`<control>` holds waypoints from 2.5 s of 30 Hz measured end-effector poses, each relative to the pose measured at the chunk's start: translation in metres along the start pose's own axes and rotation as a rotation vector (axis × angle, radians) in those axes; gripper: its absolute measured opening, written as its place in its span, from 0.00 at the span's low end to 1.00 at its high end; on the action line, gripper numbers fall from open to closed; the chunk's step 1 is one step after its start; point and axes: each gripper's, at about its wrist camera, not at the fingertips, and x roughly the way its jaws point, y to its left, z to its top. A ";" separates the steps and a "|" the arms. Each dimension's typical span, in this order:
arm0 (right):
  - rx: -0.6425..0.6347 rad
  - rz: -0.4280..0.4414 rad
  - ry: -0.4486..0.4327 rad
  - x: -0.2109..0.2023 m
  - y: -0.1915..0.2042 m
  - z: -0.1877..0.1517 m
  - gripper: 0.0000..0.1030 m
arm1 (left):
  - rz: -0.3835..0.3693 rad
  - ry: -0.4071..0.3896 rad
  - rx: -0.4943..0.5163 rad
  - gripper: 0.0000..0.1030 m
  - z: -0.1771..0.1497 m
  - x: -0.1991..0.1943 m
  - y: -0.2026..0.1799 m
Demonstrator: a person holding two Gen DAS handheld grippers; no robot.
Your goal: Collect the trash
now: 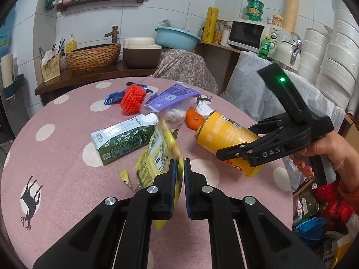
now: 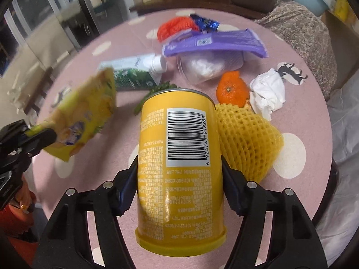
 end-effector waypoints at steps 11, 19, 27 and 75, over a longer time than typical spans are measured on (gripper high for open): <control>0.133 0.035 -0.247 -0.062 -0.030 -0.070 0.64 | -0.036 -0.003 0.114 0.09 0.018 -0.008 -0.035; 0.119 0.000 -0.293 -0.079 -0.033 -0.093 0.64 | 0.052 0.095 0.184 0.77 -0.026 -0.007 -0.045; 0.107 0.030 -0.287 -0.072 -0.026 -0.096 0.64 | 0.174 0.149 0.615 0.64 -0.075 -0.013 -0.073; 0.238 0.040 -0.410 -0.083 -0.052 -0.134 0.65 | -0.057 0.034 0.138 0.04 0.054 0.034 -0.057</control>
